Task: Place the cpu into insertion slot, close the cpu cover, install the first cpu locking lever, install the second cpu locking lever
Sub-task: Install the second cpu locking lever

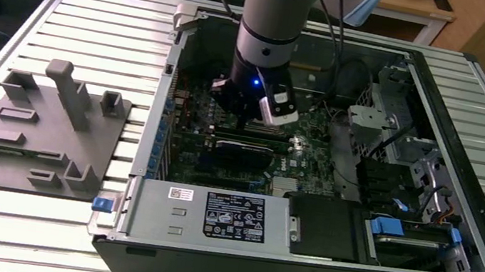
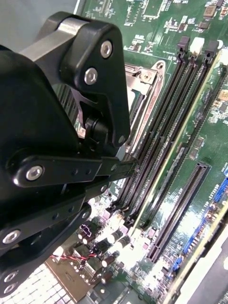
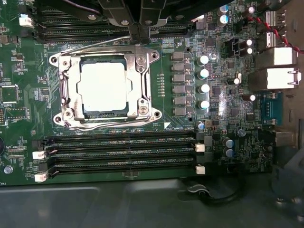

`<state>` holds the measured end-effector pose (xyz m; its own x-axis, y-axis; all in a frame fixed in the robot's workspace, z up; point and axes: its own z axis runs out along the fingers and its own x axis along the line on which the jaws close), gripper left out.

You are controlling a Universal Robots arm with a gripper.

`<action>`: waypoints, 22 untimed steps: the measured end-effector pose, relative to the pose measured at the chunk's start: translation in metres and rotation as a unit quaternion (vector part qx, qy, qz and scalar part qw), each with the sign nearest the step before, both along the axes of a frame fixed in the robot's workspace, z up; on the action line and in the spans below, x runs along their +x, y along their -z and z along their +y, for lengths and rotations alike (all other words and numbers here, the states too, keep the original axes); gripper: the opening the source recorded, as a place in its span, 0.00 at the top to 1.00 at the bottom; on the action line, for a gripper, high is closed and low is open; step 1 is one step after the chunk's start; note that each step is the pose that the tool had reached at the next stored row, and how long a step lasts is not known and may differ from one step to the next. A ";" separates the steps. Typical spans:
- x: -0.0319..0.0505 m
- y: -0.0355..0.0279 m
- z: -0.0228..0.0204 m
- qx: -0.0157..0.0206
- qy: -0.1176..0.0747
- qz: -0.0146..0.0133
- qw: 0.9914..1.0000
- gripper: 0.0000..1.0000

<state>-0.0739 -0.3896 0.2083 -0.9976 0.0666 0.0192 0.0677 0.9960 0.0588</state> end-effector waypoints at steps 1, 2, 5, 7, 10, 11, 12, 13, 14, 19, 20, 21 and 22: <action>0.0000 0.0002 -0.0001 0.000 0.000 0.000 1.000 0.89; 0.0000 0.0002 -0.0001 0.000 0.000 0.000 1.000 0.89; 0.0000 0.0013 -0.0001 0.000 0.000 0.000 1.000 0.89; 0.0000 0.0014 -0.0001 0.000 0.000 0.000 1.000 0.89; -0.0010 0.0017 0.0000 0.000 0.000 0.000 1.000 0.89; -0.0013 0.0017 0.0000 0.000 0.000 0.000 1.000 0.89; -0.0013 0.0017 0.0000 0.000 0.000 0.000 1.000 0.89; -0.0014 0.0016 0.0000 0.000 0.000 0.000 1.000 0.89; -0.0014 0.0016 -0.0001 0.000 0.000 0.000 1.000 0.89; -0.0020 0.0029 -0.0001 0.000 0.000 0.000 1.000 0.89; -0.0020 0.0028 -0.0001 0.000 0.000 0.000 1.000 0.89; -0.0020 0.0029 -0.0001 0.000 0.000 0.000 1.000 0.89; -0.0022 0.0032 -0.0001 0.000 0.000 0.000 1.000 0.89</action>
